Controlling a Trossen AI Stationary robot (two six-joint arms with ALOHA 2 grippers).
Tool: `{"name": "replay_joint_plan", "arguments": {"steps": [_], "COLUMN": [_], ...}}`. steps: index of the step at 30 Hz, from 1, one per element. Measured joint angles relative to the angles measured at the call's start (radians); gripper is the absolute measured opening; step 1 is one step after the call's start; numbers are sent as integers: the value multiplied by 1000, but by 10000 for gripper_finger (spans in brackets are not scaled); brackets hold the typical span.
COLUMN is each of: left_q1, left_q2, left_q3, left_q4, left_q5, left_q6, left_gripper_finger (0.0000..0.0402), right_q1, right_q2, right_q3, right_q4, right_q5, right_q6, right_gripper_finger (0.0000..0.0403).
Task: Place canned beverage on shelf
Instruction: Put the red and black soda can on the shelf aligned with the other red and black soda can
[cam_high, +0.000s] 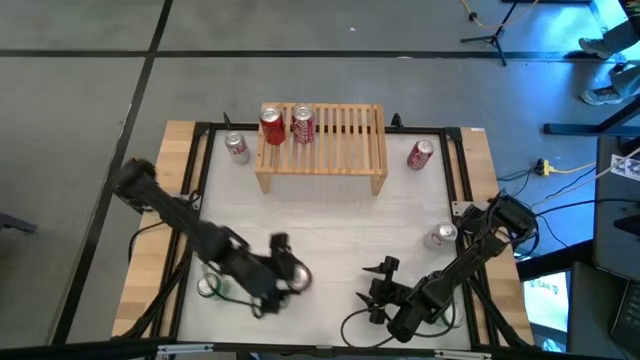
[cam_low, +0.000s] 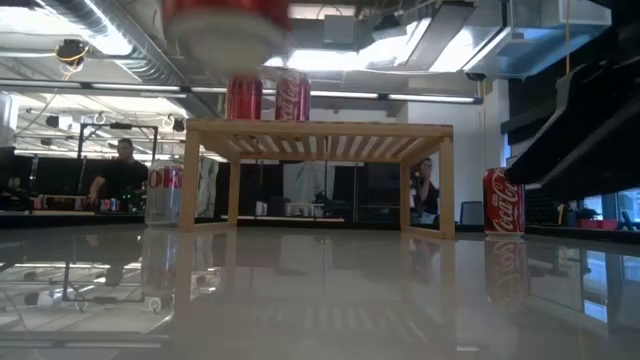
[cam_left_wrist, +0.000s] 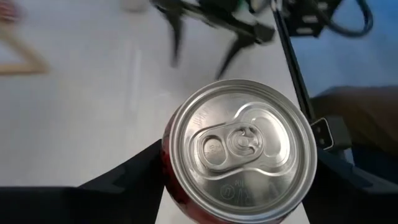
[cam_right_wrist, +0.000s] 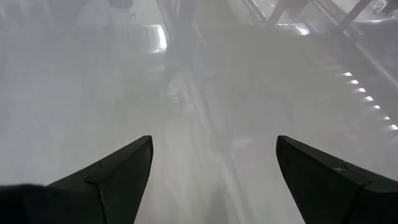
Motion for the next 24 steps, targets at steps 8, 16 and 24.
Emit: {"name": "replay_joint_plan", "arguments": {"steps": [8,16,24], "left_q1": [91,364,733], "left_q2": [-284,-415,-409], "left_q3": [2,2,2], "left_q4": [-243,-333,-338], "left_q5": [-42,80,207], "left_q6": [5,247,501], "left_gripper_finger": [274,274,274], "right_q1": [-5,-7,-7], "right_q2": [0,0,0], "right_q3": [0,0,0], "right_q4": [26,49,29], "right_q5": [-32,-3,54], "right_q6": [0,-8,-27], "right_gripper_finger": [337,337,337]}}
